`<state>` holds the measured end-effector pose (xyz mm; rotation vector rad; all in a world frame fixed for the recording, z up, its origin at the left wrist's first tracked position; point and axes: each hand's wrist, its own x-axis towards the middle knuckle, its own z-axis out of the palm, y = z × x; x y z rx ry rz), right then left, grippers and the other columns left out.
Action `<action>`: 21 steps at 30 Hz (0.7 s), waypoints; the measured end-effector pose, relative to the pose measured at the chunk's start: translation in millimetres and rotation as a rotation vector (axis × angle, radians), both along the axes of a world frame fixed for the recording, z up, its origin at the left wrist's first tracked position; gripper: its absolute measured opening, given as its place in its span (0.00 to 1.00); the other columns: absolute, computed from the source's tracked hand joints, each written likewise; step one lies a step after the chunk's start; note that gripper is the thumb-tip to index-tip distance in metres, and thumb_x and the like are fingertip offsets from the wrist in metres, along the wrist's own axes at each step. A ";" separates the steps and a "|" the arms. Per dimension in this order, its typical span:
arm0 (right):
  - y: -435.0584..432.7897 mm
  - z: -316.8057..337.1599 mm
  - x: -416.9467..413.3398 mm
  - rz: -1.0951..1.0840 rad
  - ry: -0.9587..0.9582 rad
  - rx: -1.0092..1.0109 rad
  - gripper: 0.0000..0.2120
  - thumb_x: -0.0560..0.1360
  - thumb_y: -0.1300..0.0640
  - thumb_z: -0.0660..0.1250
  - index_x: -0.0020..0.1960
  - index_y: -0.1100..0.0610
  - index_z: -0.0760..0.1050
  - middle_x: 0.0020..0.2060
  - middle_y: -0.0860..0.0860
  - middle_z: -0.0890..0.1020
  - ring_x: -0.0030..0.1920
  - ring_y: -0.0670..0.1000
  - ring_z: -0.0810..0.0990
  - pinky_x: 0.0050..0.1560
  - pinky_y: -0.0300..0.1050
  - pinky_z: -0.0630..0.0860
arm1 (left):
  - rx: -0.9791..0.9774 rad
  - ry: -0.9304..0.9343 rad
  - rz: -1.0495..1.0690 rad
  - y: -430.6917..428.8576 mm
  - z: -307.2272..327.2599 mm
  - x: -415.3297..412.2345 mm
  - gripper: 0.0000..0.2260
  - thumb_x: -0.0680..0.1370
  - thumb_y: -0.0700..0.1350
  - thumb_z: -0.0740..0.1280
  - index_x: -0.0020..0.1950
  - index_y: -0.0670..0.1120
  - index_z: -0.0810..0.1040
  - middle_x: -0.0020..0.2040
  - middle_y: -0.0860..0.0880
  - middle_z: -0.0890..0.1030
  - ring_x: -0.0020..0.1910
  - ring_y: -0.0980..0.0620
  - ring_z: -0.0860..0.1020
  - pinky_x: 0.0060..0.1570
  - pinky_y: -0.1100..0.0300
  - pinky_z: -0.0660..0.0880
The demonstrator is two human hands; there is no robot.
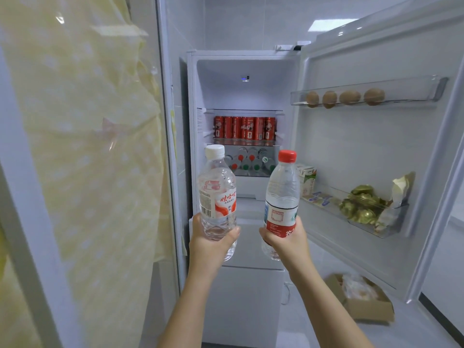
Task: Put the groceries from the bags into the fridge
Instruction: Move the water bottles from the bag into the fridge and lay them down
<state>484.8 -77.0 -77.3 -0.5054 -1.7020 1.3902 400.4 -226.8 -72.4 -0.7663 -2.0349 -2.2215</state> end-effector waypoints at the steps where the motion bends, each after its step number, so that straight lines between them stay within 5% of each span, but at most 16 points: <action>1: 4.8 -1.6 -5.5 -0.006 -0.005 0.000 0.22 0.65 0.63 0.77 0.53 0.54 0.71 0.44 0.52 0.82 0.44 0.52 0.82 0.44 0.47 0.80 | 0.002 0.005 0.001 4.7 -0.6 -5.4 0.24 0.68 0.41 0.79 0.58 0.51 0.71 0.48 0.59 0.81 0.42 0.69 0.79 0.39 0.77 0.72; 6: 31.2 -11.9 -41.2 -0.020 -0.017 -0.009 0.22 0.64 0.61 0.77 0.54 0.54 0.72 0.43 0.52 0.82 0.43 0.51 0.82 0.42 0.45 0.78 | -0.018 -0.011 -0.013 30.6 -9.1 -45.5 0.25 0.68 0.44 0.79 0.59 0.53 0.71 0.47 0.61 0.80 0.41 0.71 0.78 0.42 0.70 0.73; 15: 83.6 -3.3 -135.8 -0.061 -0.019 -0.001 0.19 0.66 0.63 0.76 0.52 0.55 0.72 0.41 0.52 0.82 0.39 0.49 0.80 0.40 0.42 0.77 | -0.025 -0.029 -0.050 88.3 0.3 -150.0 0.24 0.69 0.43 0.78 0.58 0.54 0.70 0.48 0.60 0.80 0.42 0.69 0.79 0.37 0.75 0.72; 21: 118.4 -13.6 -195.2 -0.118 -0.060 -0.046 0.22 0.59 0.53 0.74 0.50 0.56 0.71 0.37 0.49 0.80 0.35 0.49 0.77 0.37 0.45 0.75 | -0.046 -0.026 -0.072 121.3 -2.1 -218.2 0.22 0.68 0.42 0.78 0.53 0.56 0.71 0.45 0.60 0.81 0.42 0.66 0.80 0.42 0.66 0.73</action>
